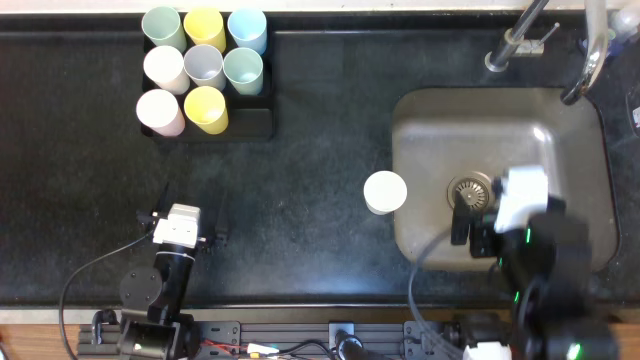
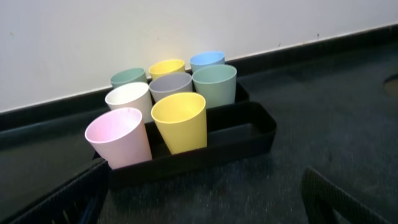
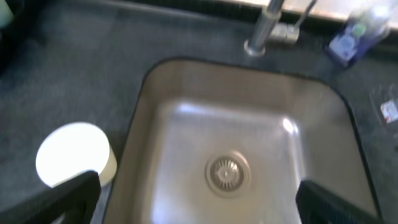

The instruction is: Store Cups

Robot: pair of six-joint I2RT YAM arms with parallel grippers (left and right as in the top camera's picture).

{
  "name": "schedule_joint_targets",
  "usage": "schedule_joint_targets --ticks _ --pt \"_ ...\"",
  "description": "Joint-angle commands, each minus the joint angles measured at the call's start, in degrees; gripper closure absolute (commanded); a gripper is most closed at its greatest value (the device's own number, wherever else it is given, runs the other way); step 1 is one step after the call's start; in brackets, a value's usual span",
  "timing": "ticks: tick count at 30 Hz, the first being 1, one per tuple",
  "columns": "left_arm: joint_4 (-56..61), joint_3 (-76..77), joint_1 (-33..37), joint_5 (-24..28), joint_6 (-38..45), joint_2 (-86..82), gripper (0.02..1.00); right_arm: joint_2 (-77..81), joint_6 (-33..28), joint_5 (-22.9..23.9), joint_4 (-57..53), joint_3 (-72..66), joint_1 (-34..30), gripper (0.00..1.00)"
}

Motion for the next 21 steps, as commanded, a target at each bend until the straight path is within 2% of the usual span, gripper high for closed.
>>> schedule_joint_targets --ticks 1,3,6,8,11,21 --pt "-0.26 -0.07 0.39 0.07 0.81 -0.57 0.018 16.28 0.22 -0.44 -9.38 12.35 3.72 0.005" --pt "-0.26 -0.07 0.39 0.07 0.81 -0.57 0.020 22.91 -0.04 -0.46 -13.31 15.12 7.30 0.005" --pt "-0.26 -0.07 0.37 0.07 0.79 -0.57 0.020 29.94 -3.56 -0.66 -14.62 15.58 12.26 0.005" --pt "-0.26 -0.07 0.39 0.07 0.81 -0.57 0.018 34.56 -6.95 -3.30 -14.53 15.58 13.97 0.005" --pt "-0.26 -0.07 0.39 0.07 0.81 -0.57 0.020 40.30 -9.40 -5.99 -14.25 15.58 14.08 0.003" --pt "-0.26 -0.07 0.39 0.07 0.81 -0.57 0.018 49.46 -10.32 -6.03 -10.69 17.20 13.88 0.003"
